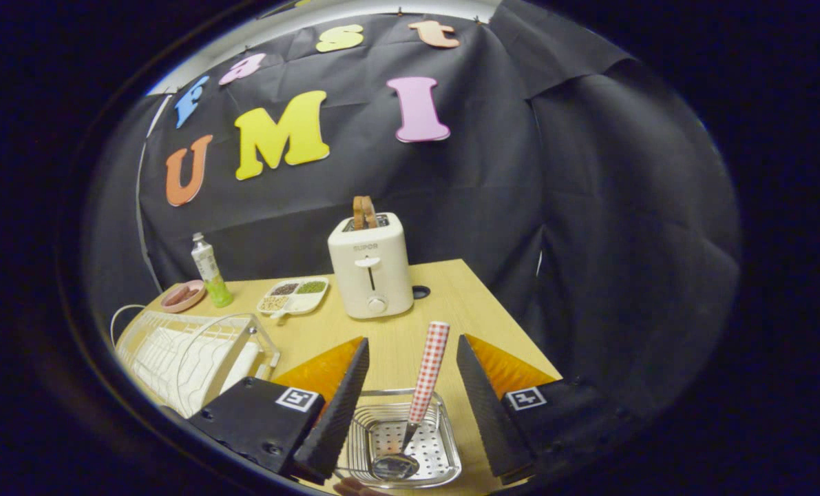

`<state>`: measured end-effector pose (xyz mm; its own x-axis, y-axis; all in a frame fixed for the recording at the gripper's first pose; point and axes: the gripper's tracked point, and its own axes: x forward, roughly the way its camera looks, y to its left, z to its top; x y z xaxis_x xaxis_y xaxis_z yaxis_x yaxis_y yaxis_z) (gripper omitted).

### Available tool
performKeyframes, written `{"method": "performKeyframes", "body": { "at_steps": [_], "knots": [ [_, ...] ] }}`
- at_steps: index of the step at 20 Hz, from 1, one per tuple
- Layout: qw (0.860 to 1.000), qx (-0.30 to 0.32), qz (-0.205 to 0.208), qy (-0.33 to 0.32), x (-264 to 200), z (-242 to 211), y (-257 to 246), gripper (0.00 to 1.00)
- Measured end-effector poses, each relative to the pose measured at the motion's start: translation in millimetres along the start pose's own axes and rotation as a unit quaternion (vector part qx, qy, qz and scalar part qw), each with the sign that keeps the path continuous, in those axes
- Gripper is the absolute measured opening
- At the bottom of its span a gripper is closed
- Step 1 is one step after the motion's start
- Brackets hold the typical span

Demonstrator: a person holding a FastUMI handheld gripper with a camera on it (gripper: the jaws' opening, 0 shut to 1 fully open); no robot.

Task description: Take the plate from the dish rack, then take the spoon from the basket and place it into the plate.

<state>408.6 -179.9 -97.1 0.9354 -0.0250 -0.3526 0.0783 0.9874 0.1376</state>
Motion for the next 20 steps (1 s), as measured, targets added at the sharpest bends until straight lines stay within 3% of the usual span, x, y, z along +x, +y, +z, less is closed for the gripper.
{"method": "performKeyframes", "body": {
  "at_steps": [2, 5, 10, 14, 20],
  "knots": [
    [1.0, 0.016, -0.008, 0.009, 9, -3, -6, 0.55],
    [0.999, 0.03, 0.012, -0.007, -5, 3, 0, 0.19],
    [0.996, -0.002, -0.016, -0.09, -48, 44, 0, 0.15],
    [0.982, -0.02, -0.016, -0.187, -110, 98, 23, 0.15],
    [0.973, -0.03, -0.002, -0.23, -212, 135, 80, 0.15]
  ]
}}
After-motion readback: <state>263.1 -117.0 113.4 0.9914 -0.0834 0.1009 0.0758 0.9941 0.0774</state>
